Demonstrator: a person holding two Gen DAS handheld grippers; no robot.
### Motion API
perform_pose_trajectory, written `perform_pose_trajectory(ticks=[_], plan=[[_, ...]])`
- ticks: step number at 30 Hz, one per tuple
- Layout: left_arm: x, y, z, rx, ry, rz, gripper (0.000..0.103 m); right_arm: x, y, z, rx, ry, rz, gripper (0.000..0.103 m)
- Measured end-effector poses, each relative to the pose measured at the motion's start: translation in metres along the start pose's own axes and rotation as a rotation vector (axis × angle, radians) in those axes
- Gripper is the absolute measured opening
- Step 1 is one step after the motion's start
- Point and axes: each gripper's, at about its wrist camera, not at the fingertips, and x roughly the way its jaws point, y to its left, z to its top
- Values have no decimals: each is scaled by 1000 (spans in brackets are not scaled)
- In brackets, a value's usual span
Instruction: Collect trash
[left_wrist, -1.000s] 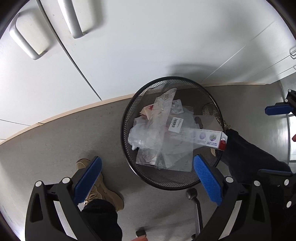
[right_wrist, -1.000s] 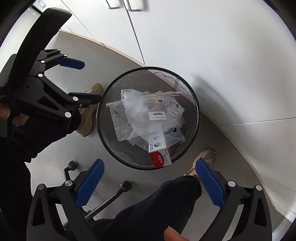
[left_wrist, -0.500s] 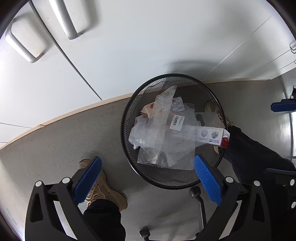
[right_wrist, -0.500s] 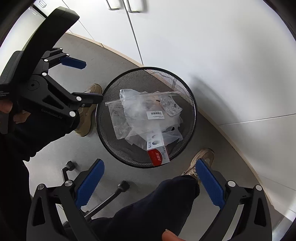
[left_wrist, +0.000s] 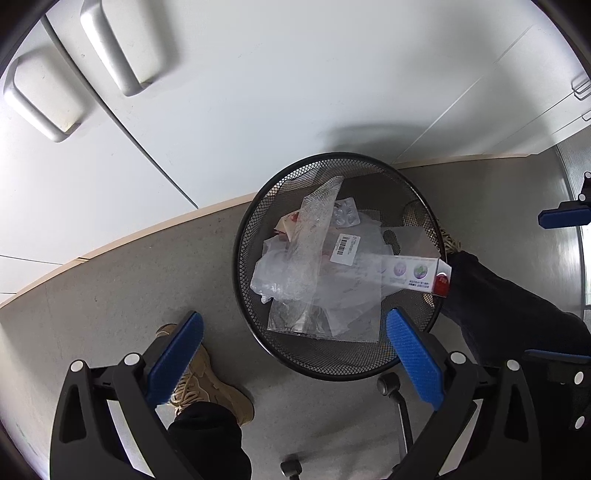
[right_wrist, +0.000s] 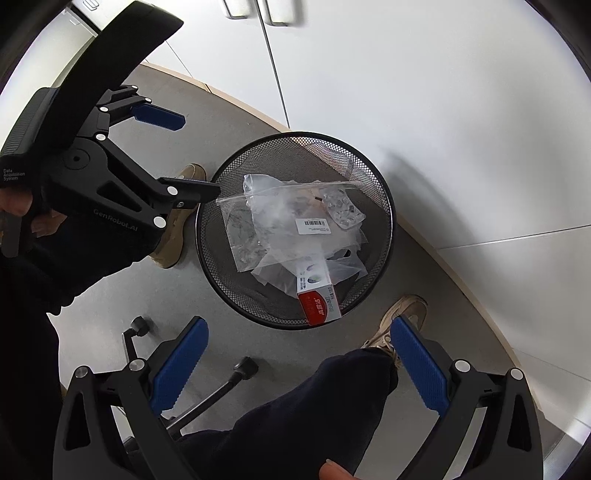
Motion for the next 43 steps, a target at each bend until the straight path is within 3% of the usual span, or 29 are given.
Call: perform_pose_trajectory(ticks=[24,31,43], plan=[[-6,0,1,9,-17,-10,98,1,0,0,20,21,8,100],[-12,1,1,3,-35,-49,90,-2,-1,3,24,13,6,100],[-7,-9,1,36,-8,-26,97,-5,0,2,19,5,6,100]])
